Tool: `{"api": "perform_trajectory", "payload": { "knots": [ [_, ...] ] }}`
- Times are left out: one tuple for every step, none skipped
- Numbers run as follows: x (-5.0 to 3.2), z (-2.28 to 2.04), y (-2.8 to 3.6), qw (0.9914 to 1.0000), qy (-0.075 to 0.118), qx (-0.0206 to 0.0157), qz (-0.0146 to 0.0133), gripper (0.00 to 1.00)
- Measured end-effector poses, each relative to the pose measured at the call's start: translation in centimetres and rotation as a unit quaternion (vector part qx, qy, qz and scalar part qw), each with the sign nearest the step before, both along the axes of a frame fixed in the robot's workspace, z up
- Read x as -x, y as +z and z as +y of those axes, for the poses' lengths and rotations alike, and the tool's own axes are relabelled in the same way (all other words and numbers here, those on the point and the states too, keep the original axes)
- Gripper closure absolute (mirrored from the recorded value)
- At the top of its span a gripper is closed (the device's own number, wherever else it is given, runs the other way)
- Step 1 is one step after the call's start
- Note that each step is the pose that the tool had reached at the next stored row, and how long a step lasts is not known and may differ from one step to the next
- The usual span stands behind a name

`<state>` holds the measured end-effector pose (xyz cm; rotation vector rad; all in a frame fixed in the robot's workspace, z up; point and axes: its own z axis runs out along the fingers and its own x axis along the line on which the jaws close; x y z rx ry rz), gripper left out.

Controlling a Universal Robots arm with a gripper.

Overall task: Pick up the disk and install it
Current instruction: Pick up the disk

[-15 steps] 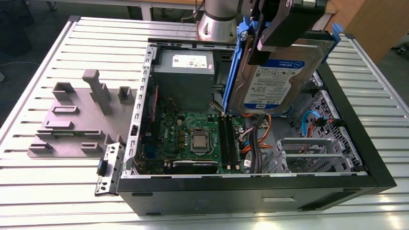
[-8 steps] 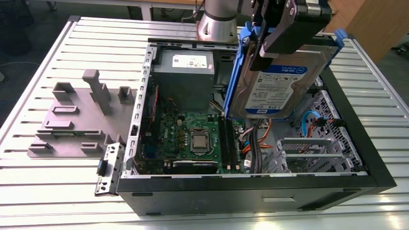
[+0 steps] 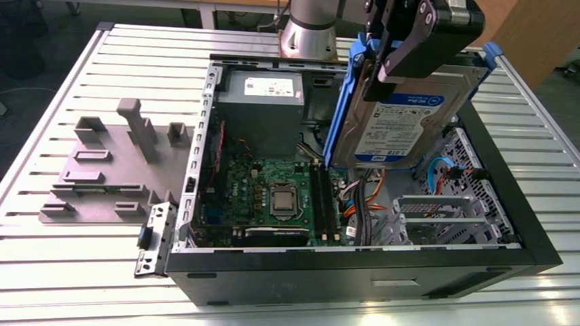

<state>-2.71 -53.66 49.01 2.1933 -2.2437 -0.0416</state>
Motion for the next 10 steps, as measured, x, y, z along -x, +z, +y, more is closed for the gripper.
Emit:
{"api": "perform_trajectory", "payload": {
  "knots": [
    [0.0, 0.0, -0.01, 1.0, 0.0, 0.0, 0.0, 0.64],
    [-0.01, -0.01, -0.02, 1.0, 0.0, 0.0, 0.0, 0.64],
    [-0.01, -0.02, -0.03, 1.0, 0.0, 0.0001, 0.0, 0.64],
    [-0.01, -0.06, -0.06, 1.0, 0.0, 0.0, 0.0, 0.64],
    [-0.01, -0.1, -0.08, 1.0, 0.0, -0.0001, 0.0, 0.64],
    [-0.02, -0.15, -0.09, 1.0, 0.0, 0.0, 0.0, 0.64],
    [-0.02, -0.24, -0.11, 1.0, 0.0, 0.0, 0.0, 0.64],
    [-0.02, -0.33, -0.14, 1.0, 0.0, -0.0001, 0.0, 0.64],
    [-0.01, -0.41, -0.15, 1.0, 0.0, -0.0001, 0.0, 0.64],
    [-0.01, -0.46, -0.16, 1.0, 0.0, -0.0001, 0.0, 0.64]
  ]
}}
